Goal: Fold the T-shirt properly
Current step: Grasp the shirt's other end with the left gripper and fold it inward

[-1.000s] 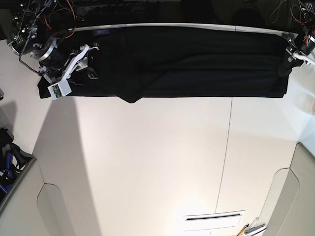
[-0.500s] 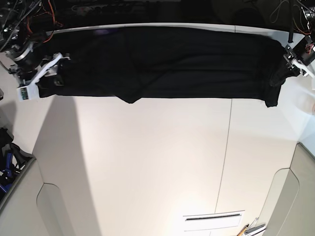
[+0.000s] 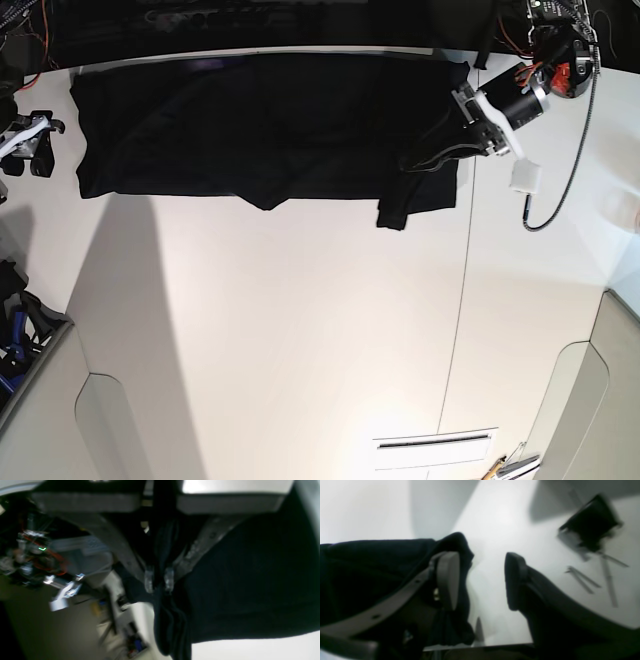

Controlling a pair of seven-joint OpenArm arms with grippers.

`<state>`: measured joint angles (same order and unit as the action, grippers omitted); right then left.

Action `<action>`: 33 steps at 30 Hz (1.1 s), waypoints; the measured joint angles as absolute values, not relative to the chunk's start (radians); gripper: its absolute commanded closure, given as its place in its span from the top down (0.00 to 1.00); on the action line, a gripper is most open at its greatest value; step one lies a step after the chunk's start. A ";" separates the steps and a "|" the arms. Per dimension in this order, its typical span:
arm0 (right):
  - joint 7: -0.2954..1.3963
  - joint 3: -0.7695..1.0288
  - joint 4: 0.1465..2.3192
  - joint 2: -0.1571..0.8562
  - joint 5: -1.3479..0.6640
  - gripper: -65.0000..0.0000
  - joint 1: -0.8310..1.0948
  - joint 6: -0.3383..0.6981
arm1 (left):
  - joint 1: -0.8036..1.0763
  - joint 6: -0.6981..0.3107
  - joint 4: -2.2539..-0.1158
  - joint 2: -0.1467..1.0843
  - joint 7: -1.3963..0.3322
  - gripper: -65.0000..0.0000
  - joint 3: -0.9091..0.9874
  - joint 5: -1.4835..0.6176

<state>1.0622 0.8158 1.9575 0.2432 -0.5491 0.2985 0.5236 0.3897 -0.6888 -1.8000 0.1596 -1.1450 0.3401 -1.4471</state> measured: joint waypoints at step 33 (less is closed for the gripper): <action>1.059 0.816 1.829 0.241 -0.606 0.45 0.296 0.517 | 0.335 -0.688 -1.800 0.069 -0.956 0.26 0.047 -1.111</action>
<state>1.0592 0.8158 1.8294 0.2413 -0.6060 0.2958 0.5167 0.3351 -0.6884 -1.8000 0.0689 -0.9562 0.0475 -1.1107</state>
